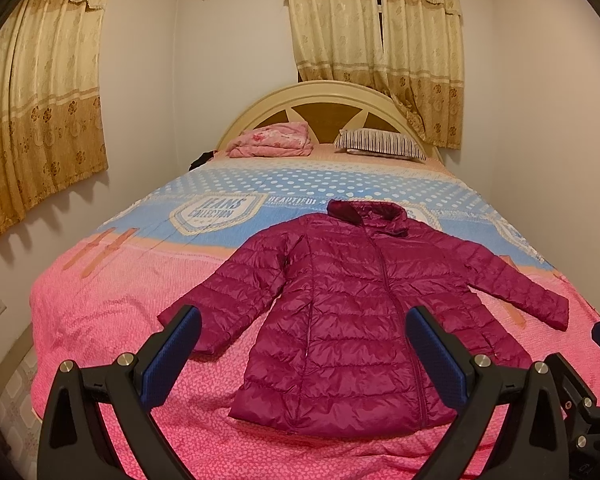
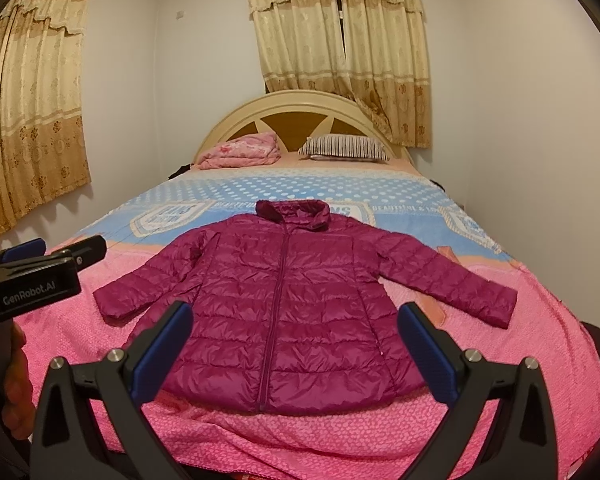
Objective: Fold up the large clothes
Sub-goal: 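Grasp the jacket sleeve with the right tool and fold it across the body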
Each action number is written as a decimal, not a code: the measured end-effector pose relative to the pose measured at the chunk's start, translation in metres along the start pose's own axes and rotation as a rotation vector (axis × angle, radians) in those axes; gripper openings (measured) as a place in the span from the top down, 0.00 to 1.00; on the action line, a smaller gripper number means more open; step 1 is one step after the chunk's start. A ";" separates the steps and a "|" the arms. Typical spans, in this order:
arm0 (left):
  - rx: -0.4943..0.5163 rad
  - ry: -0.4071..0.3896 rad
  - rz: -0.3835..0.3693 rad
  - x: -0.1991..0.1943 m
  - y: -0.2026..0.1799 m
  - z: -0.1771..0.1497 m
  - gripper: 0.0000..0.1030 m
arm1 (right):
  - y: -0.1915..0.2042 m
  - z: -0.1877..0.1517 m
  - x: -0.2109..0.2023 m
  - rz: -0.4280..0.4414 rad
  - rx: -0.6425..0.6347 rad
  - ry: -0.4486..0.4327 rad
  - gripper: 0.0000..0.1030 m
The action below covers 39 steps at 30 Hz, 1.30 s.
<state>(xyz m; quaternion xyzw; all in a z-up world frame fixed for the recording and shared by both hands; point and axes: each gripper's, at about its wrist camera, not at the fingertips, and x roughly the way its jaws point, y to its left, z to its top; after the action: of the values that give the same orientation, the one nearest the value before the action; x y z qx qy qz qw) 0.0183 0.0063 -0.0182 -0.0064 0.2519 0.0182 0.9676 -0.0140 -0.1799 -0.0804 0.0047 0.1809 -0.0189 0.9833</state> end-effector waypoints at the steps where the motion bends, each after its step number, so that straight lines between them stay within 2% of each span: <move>1: 0.004 0.003 -0.001 0.002 0.000 0.000 0.01 | -0.001 -0.001 0.002 0.003 0.004 0.004 0.00; 5: 0.035 0.001 0.006 0.022 -0.003 -0.002 0.01 | -0.009 -0.005 0.015 -0.002 0.007 0.018 0.00; 7: 0.059 -0.006 0.038 0.035 -0.004 -0.003 0.01 | -0.017 -0.008 0.025 -0.010 0.023 0.032 0.00; 12: 0.077 0.019 0.054 0.079 -0.005 -0.003 0.01 | -0.055 -0.019 0.062 -0.078 0.100 0.090 0.00; 17: 0.091 0.044 0.058 0.131 -0.009 0.000 0.01 | -0.106 -0.028 0.099 -0.151 0.206 0.159 0.00; 22: 0.103 0.091 0.057 0.182 -0.017 0.009 0.01 | -0.158 -0.031 0.130 -0.255 0.257 0.203 0.00; 27: 0.132 0.106 0.086 0.226 -0.019 0.017 0.01 | -0.219 -0.033 0.153 -0.347 0.344 0.239 0.02; 35: 0.137 0.188 0.152 0.295 0.009 0.030 0.01 | -0.301 -0.037 0.181 -0.433 0.473 0.320 0.07; 39: 0.117 0.212 0.179 0.317 0.023 0.032 0.01 | -0.331 -0.043 0.197 -0.474 0.511 0.358 0.14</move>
<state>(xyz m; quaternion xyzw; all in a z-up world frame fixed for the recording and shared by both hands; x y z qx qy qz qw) 0.3093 0.0401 -0.1446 0.0707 0.3529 0.0887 0.9288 0.1416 -0.5173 -0.1918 0.2107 0.3353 -0.2887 0.8717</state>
